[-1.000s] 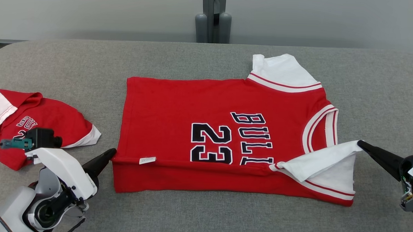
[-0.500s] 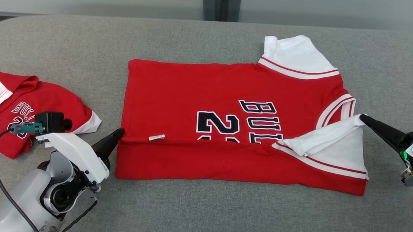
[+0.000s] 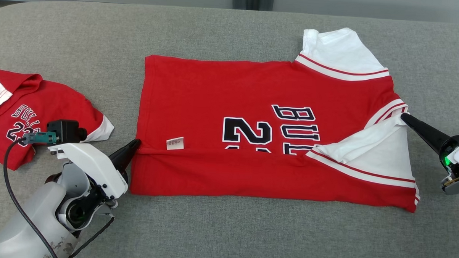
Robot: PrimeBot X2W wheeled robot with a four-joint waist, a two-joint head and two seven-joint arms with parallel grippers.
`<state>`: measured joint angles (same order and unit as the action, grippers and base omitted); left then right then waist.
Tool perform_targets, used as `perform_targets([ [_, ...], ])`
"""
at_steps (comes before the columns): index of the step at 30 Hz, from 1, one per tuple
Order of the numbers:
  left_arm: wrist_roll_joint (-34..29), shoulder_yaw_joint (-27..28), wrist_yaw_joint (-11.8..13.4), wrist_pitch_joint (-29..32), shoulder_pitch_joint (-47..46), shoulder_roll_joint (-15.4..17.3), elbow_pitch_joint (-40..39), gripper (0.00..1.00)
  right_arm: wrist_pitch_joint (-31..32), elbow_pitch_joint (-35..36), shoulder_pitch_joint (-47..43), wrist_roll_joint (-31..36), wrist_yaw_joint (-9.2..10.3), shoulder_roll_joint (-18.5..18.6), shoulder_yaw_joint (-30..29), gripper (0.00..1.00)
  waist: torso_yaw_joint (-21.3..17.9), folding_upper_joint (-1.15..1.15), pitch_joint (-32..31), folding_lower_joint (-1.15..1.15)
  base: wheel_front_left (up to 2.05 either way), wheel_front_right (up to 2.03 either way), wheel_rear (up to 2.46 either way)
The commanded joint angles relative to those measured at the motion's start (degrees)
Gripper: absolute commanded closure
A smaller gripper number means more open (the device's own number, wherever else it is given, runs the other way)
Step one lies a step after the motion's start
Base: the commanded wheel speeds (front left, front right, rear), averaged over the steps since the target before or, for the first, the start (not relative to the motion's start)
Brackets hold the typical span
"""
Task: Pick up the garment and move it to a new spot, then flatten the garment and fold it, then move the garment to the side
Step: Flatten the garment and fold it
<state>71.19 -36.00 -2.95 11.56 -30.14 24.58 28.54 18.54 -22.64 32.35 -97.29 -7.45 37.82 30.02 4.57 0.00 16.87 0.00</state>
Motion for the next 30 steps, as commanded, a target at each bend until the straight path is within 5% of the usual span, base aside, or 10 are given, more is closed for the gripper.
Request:
perform_targets([
  [1, -0.27, 0.01, -0.3, -0.32, -1.05, 0.0, 0.71, 1.0, -0.16, 0.07, 0.33, -0.29, -0.07, -0.31, -0.54, 1.0, 0.06, 0.0, 0.13, 0.0, 0.0, 0.0, 0.0],
  [7, -0.67, -0.49, -1.04, -0.73, -2.08, -0.87, 2.59, 1.0, -0.22, -0.47, -0.14, 1.28, -0.07, -0.9, -1.05, 1.0, 0.1, 0.0, 0.5, 0.0, 0.0, 0.0, 0.0],
  [8, -0.69, -0.47, -1.08, -0.86, -2.26, -1.0, 2.88, 1.0, -0.33, -0.79, -0.2, 0.96, -0.07, -1.23, -1.31, 0.69, 0.09, 0.0, 0.52, 0.0, 0.0, 0.0, 0.0],
  [9, -0.65, -0.46, -1.19, -0.91, -2.35, -1.09, 3.12, 1.0, -0.33, -1.07, -0.29, 0.41, -0.07, -1.71, -1.63, 0.0, 0.08, 0.0, 0.51, 0.0, 0.0, 0.0, 0.0],
  [10, -0.69, -0.49, -1.27, -1.06, -2.39, -1.16, 3.46, 1.0, -0.69, -1.51, -0.31, 0.18, -0.07, -2.04, -2.19, 0.0, 0.07, 0.0, 0.49, 0.0, 0.0, 0.0, 0.0],
  [11, -0.77, -0.55, -1.38, -1.04, -2.37, -1.27, 3.77, 0.83, -0.98, -1.75, -0.17, 0.22, -0.07, -2.19, -2.64, 0.0, 0.06, 0.0, 0.47, 0.0, 0.0, 0.0, 0.0],
  [13, -1.03, -0.72, -1.43, -1.33, -2.33, -1.5, 4.54, 0.11, -1.04, -2.05, 0.0, 0.4, -0.07, -2.66, -2.99, 0.0, 0.03, 0.0, 0.31, 0.0, 0.0, 0.0, 0.0],
  [14, -1.24, -0.85, -1.42, -1.45, -2.37, -1.52, 4.89, 0.0, -1.35, -2.33, 0.0, 0.53, -0.07, -2.79, -3.17, 0.0, -0.01, 0.0, 0.17, 0.0, 0.0, 0.0, 0.0],
  [23, -2.75, 2.15, -1.36, -10.26, -3.9, -1.31, 6.73, 0.0, -7.97, -1.35, -2.47, 0.18, -0.07, -4.76, -8.56, 0.0, -0.68, 0.0, -3.09, 0.0, 0.0, 0.0, 0.0],
  [30, -4.94, 5.48, -2.23, -22.99, -1.81, -1.87, 5.59, 0.0, -20.51, 4.62, -8.1, 8.22, -0.08, -5.69, -10.56, 0.0, -2.12, 0.0, -6.94, 0.0, 0.0, 0.0, 0.0],
])
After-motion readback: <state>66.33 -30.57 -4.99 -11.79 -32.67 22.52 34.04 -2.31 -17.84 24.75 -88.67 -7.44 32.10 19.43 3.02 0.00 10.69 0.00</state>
